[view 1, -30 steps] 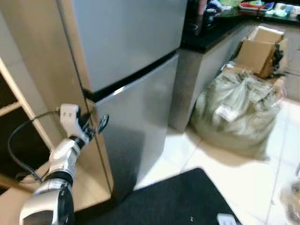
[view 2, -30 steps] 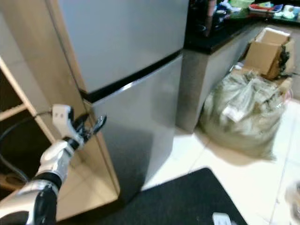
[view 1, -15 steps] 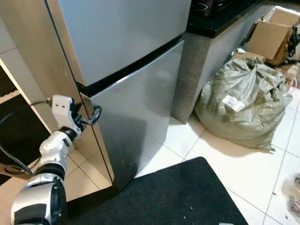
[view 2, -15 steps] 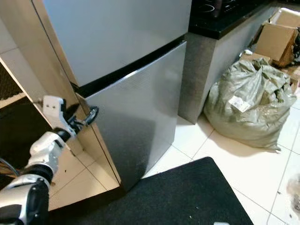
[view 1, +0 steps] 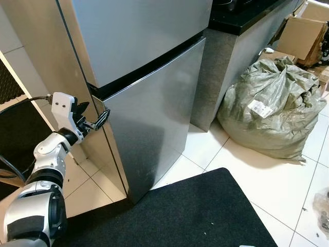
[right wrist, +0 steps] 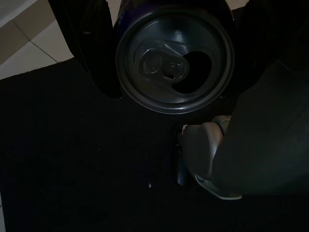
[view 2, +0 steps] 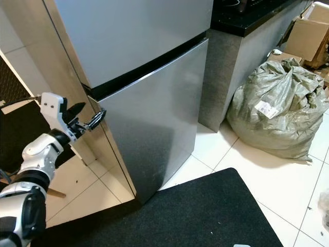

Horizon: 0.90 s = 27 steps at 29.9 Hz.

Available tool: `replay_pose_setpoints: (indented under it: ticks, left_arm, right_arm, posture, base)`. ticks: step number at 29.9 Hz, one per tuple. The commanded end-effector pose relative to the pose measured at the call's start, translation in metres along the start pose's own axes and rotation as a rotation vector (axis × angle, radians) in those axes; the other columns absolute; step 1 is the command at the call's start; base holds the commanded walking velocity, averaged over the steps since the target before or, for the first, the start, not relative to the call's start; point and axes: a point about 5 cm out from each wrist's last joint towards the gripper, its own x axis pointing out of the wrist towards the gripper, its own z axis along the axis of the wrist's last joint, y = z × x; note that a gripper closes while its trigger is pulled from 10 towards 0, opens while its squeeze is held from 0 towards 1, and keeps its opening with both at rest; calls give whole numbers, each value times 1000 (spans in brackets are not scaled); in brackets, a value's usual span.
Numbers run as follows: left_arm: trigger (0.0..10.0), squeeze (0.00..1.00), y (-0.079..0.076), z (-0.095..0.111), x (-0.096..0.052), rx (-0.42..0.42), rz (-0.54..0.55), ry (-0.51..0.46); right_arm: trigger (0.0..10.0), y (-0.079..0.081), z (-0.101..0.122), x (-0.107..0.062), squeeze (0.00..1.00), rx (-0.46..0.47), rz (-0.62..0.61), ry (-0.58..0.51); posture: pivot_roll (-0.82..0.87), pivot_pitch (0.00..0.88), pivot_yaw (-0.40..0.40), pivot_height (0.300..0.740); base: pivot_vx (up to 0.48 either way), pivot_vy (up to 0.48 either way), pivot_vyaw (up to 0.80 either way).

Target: Restocking fridge

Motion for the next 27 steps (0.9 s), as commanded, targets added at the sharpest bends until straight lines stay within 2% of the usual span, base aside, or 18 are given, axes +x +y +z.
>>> replay_pose_setpoints:
  ticks: [1,8,16,21,27]
  left_arm:
    - [10000,0,4,-2,-4,6,-29,52]
    - [10000,0,-2,-6,-2,-5,-117,95]
    - [10000,0,-12,-9,0,-23,-198,92]
    - [10000,0,-24,-12,5,-37,-293,82]
    - [10000,0,-30,-13,8,-42,-321,78]
  right_arm:
    - [10000,1,-8,-1,0,12,-2,17]
    - [10000,0,-7,-1,0,17,-7,15]
    - [10000,-1,-5,-1,0,18,-11,12]
    - [10000,-2,-2,-1,0,14,-12,4]
    - [10000,-3,0,0,0,13,-14,2]
  posture:
    - [-98,155,73,740]
    - [-104,148,72,740]
    - [-106,141,69,740]
    - [-107,132,63,740]
    - [-108,131,65,740]
  base:
    - [0,0,0]
    - [0,0,0]
    - [0,0,0]
    - [0,0,0]
    - [0,0,0]
